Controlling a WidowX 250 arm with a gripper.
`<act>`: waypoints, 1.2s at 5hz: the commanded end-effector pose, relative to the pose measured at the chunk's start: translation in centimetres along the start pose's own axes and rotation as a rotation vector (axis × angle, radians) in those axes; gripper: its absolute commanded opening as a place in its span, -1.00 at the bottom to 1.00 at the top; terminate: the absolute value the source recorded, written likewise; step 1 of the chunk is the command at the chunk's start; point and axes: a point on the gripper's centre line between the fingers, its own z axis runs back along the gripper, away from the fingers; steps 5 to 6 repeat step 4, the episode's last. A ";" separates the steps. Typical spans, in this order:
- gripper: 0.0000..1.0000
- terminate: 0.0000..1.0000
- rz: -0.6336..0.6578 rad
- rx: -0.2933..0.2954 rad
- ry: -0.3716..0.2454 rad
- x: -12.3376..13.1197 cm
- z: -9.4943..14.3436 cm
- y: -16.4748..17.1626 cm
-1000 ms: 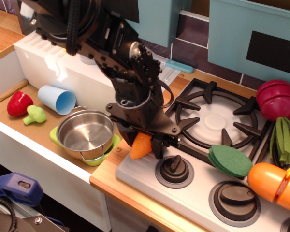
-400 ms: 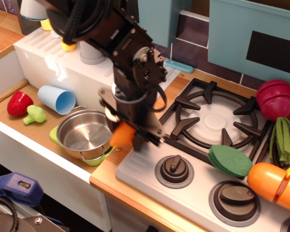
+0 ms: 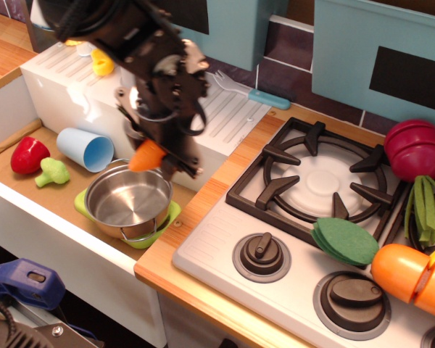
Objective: Put carrot in pot or pan
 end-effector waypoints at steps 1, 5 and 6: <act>-1.00 -1.00 -0.018 0.041 -0.084 0.4 -0.6 2.9; 1.00 1.00 0.009 -0.015 -0.114 0.3 -1.4 2.5; 1.00 1.00 0.009 -0.015 -0.114 0.3 -1.4 2.5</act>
